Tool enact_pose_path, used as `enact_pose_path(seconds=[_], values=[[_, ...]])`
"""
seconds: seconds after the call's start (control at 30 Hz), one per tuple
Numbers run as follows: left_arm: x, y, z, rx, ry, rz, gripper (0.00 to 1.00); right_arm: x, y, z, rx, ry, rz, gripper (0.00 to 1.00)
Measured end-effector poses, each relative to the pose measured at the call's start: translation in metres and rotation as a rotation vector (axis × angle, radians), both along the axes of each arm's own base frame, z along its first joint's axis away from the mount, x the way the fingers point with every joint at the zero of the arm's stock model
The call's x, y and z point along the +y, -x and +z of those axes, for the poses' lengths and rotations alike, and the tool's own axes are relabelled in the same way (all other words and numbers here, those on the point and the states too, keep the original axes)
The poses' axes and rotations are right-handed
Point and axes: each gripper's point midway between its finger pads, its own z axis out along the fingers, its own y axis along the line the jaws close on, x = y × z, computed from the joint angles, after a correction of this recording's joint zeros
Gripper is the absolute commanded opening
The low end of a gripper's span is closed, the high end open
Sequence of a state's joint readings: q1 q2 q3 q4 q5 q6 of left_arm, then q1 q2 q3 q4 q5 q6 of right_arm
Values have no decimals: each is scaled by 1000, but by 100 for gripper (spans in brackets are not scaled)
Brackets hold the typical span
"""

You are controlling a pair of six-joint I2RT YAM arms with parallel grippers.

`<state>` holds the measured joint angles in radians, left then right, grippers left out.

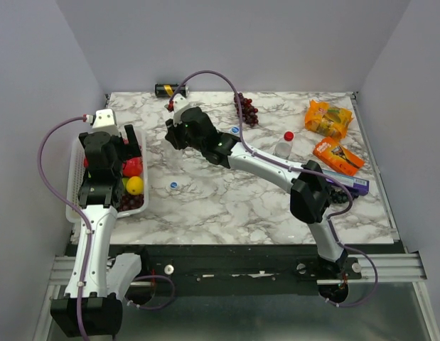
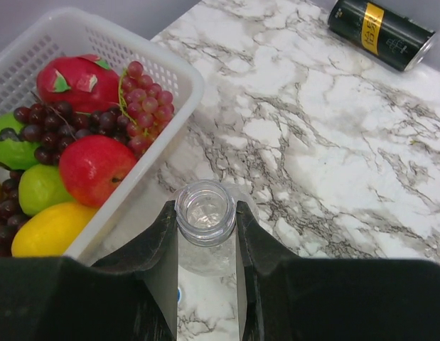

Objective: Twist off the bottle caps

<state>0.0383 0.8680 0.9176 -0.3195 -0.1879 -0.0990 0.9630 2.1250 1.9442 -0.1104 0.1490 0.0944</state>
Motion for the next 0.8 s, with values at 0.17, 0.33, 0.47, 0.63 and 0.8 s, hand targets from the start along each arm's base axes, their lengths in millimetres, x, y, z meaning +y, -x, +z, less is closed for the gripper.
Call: enact_pose_path(seconds=[0.17, 0.33, 0.47, 0.63, 0.8], values=[[0, 0, 0, 0, 0, 0, 99, 3, -2, -27, 30, 43, 0, 1], [0, 0, 0, 0, 0, -1, 99, 6, -4, -29, 33, 42, 1, 14], [0, 0, 0, 0, 0, -1, 99, 6, -4, -30, 33, 42, 1, 44], [0, -1, -1, 3, 1, -1, 99, 7, -2, -30, 42, 36, 3, 67], [-1, -1, -2, 7, 3, -6, 99, 7, -1, -31, 49, 34, 10, 73]])
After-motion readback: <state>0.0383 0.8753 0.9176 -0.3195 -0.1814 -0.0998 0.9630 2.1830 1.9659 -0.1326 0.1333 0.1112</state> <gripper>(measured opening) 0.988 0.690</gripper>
